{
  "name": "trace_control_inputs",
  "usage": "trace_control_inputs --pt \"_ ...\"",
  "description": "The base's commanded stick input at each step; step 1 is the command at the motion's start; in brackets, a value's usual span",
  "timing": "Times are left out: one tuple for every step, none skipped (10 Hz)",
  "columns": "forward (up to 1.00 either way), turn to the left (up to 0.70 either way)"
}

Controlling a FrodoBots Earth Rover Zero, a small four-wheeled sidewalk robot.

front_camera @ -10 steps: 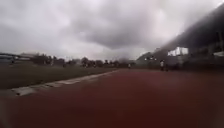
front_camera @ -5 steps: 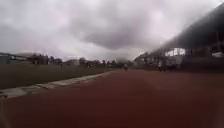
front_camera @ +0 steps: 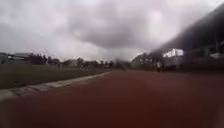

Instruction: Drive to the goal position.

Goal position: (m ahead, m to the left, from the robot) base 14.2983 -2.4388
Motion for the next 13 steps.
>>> trace_control_inputs --pt "0.50 0.02" --pt "0.50 0.02" --pt "0.50 0.02" --pt "0.50 0.02" --pt "0.50 0.02" --pt "0.50 0.02" --pt "0.50 0.02" --pt "0.50 0.02" --pt "0.50 0.02" --pt "0.50 0.02" --pt "0.50 0.02" --pt "0.50 0.02" --pt "0.50 0.02"
